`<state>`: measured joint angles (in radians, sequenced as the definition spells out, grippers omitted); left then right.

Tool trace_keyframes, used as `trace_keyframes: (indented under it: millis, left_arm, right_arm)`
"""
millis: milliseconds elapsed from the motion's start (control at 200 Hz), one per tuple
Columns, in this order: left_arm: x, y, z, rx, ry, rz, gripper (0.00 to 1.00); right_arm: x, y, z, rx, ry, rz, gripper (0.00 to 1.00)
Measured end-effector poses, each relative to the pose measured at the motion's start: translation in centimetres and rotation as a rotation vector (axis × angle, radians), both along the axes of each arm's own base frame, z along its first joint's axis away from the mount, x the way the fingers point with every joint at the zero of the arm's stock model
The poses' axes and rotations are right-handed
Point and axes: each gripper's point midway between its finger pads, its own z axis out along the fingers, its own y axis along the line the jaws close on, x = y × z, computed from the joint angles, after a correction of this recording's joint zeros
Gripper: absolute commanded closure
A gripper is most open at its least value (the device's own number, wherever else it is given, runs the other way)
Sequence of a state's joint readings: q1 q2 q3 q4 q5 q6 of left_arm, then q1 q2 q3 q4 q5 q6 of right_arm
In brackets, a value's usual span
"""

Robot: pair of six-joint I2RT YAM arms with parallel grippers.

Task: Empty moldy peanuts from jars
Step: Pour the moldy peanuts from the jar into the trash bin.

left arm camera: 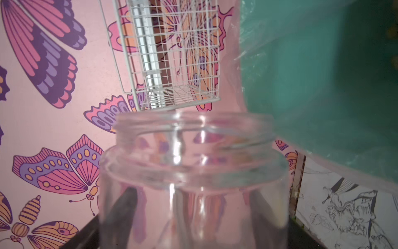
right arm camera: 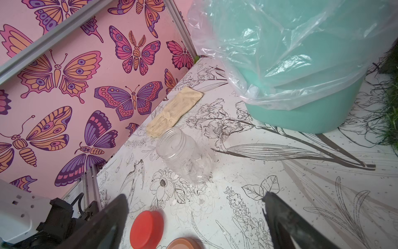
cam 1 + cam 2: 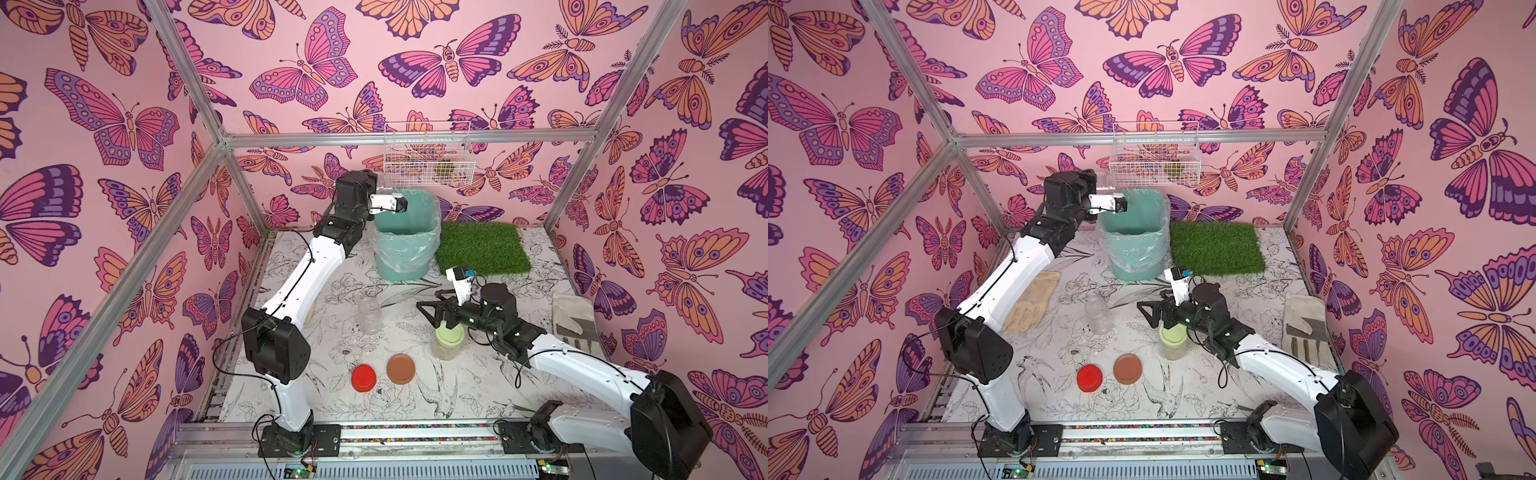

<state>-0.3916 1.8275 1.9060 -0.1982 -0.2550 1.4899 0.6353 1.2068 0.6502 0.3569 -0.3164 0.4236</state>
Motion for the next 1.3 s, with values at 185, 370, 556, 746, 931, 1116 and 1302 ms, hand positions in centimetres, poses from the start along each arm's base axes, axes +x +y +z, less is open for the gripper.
trace_keyframes:
  millis: [185, 370, 556, 746, 931, 1116, 1302]
  left_arm:
    - [-1.5, 3.5, 1.7, -0.434, 0.023, 0.093, 1.0]
    - [-4.7, 6.5, 2.1, -0.884, 0.038, 0.126, 1.0]
    - [-5.3, 6.8, -1.2, -1.163, 0.106, 0.135, 1.0]
    - [-5.1, 7.6, -3.5, -1.267, 0.162, 0.169, 1.0]
    - [-5.2, 7.8, -2.4, -1.267, 0.154, 0.133, 1.0]
    - [-5.6, 6.8, -0.4, -1.109, 0.172, 0.078, 1.0]
    - [-5.0, 3.2, 1.6, -0.662, 0.144, 0.01, 1.0]
  right_arm:
    - [-0.1, 0.1, 0.0, 0.001, 0.002, 0.005, 0.01]
    - [-0.1, 0.1, 0.2, 0.009, 0.004, 0.008, 0.01]
    - [-0.1, 0.3, 0.7, 0.024, 0.009, 0.012, 0.01]
    - [0.0, 0.5, 1.1, 0.031, 0.007, 0.015, 0.01]
    - [0.2, 0.6, 0.5, 0.023, 0.02, 0.018, 0.01]
    - [0.3, 0.8, 0.7, 0.033, 0.007, 0.022, 0.01]
    - [0.4, 0.8, 0.9, 0.04, -0.004, 0.021, 0.01]
